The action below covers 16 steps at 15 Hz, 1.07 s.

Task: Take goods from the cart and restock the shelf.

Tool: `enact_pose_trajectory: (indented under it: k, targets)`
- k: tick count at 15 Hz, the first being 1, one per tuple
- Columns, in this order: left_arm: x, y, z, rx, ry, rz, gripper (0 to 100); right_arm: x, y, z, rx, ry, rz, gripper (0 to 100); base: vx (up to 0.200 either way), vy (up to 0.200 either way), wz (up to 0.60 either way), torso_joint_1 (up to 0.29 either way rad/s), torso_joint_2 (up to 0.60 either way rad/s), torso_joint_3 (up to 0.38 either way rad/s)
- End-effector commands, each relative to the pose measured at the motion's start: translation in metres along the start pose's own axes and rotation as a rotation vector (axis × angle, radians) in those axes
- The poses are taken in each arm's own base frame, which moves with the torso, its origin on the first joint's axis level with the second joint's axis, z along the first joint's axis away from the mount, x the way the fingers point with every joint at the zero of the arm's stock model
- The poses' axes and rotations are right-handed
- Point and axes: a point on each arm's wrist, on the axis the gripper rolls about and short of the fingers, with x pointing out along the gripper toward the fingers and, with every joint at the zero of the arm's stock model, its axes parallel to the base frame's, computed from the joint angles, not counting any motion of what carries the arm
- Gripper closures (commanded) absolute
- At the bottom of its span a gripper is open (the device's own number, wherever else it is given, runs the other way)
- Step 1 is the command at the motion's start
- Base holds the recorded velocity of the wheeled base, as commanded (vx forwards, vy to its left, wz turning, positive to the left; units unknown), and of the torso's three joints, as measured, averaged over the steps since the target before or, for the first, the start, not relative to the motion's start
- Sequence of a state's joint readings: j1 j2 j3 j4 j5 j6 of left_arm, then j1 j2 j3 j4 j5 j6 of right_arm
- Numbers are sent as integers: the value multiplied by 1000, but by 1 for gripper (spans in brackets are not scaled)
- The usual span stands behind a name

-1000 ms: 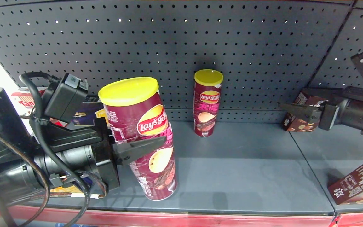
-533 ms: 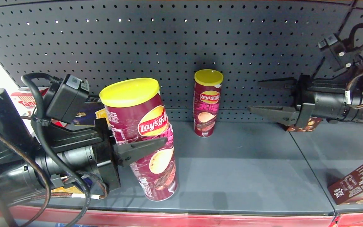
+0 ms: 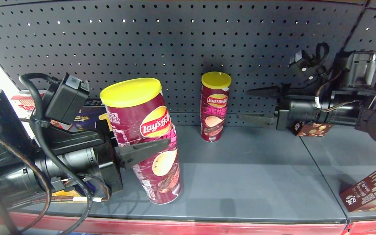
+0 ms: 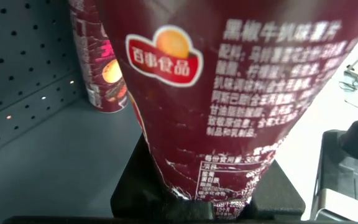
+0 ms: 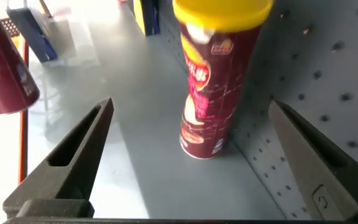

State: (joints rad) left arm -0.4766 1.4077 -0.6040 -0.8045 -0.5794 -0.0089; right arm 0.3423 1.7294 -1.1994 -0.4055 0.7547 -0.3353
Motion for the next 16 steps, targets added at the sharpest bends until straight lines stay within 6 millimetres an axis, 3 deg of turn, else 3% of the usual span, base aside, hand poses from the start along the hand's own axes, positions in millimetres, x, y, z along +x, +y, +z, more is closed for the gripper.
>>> enact_pose_trajectory:
  k: [1, 10, 16]
  targets:
    - [-1, 1, 1, 2, -3, 5, 100, 13, -4, -15, 26, 26, 17, 0, 0, 0, 0, 0, 0, 0]
    - [-2, 6, 0, -2, 0, 27, 100, 62, -25, -59, 70, 70, 53, 0, 0, 0, 0, 0, 0, 0]
    - [-3, 8, -1, -2, 3, 36, 100, 77, -12, -62, 73, 70, 102, 0, 0, 0, 0, 0, 0, 0]
